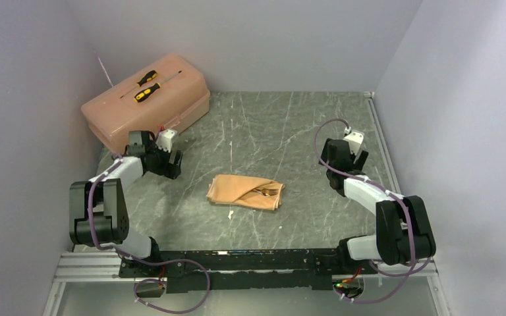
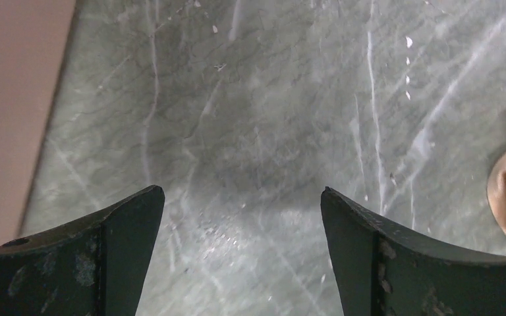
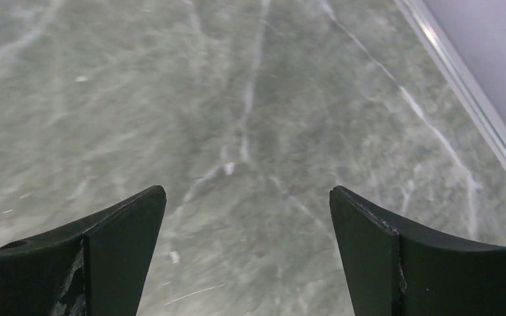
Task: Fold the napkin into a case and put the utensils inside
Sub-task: Reset both arms
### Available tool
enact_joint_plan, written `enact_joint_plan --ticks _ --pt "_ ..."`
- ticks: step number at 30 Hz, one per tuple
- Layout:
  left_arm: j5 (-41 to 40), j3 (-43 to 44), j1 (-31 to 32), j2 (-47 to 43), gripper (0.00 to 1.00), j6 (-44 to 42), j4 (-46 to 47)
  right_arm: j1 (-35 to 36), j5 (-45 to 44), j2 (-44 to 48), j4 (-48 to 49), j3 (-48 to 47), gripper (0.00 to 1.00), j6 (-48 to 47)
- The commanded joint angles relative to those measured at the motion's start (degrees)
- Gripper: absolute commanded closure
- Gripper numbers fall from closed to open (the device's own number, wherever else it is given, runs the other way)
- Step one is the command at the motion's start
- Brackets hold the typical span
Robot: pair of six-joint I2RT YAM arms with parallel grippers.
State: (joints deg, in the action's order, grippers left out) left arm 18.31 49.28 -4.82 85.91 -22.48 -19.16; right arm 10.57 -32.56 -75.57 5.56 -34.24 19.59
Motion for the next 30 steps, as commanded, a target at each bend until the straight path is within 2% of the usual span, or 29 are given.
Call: enact_joint_plan --ticks 1,7,11,14,16,17,18,19,22,23,25,27,30 --pt "3.1 -8.6 -0.3 -0.4 0.06 9.6 28.5 -3.2 -5.6 -0.2 16.9 4.9 0.00 -2.0" --pt "1.7 -16.7 -0.5 3.7 0.06 14.5 50.4 -7.6 -1.0 0.2 35.3 13.3 0.01 -6.3" --pt "1.1 -20.0 -0.6 4.3 0.06 16.0 57.8 -9.4 2.6 -2.3 47.1 17.4 0.01 -9.1" --pt "1.1 -24.3 -2.0 3.5 0.06 17.5 64.5 -10.4 8.8 -5.1 51.8 18.6 0.04 -11.1" --pt "0.7 -29.6 -2.2 5.8 0.06 18.0 76.2 -10.3 13.3 -6.6 55.0 20.2 0.01 -13.5" --pt "0.8 -32.3 -2.2 8.0 0.06 19.0 85.3 -10.0 14.0 -9.2 62.0 22.3 0.00 -15.2" --pt "0.9 -32.9 -2.2 7.0 0.06 18.6 85.0 -9.2 12.8 -9.4 65.4 22.8 0.00 -15.6" --pt "1.3 -31.9 -2.2 5.1 0.06 17.5 79.4 -8.9 13.4 -8.1 61.0 22.0 0.00 -14.9" --pt "1.0 -28.3 -3.1 7.5 0.06 19.8 77.2 -9.0 12.6 -9.3 57.3 19.6 0.00 -15.0" --pt "0.8 -26.5 -3.4 6.4 0.06 19.6 71.3 -9.0 12.7 -8.9 57.5 20.0 0.00 -14.6" --pt "0.2 -27.6 -3.5 7.7 0.06 20.7 75.9 -8.9 12.7 -9.4 60.4 20.7 0.00 -15.9" --pt "0.0 -26.7 -3.6 6.6 0.06 20.2 71.5 -8.9 12.8 -8.9 58.7 20.3 0.00 -15.4" --pt "-0.1 -27.3 -3.5 7.6 0.06 20.8 75.3 -9.0 12.8 -9.2 59.7 20.6 0.00 -15.6"
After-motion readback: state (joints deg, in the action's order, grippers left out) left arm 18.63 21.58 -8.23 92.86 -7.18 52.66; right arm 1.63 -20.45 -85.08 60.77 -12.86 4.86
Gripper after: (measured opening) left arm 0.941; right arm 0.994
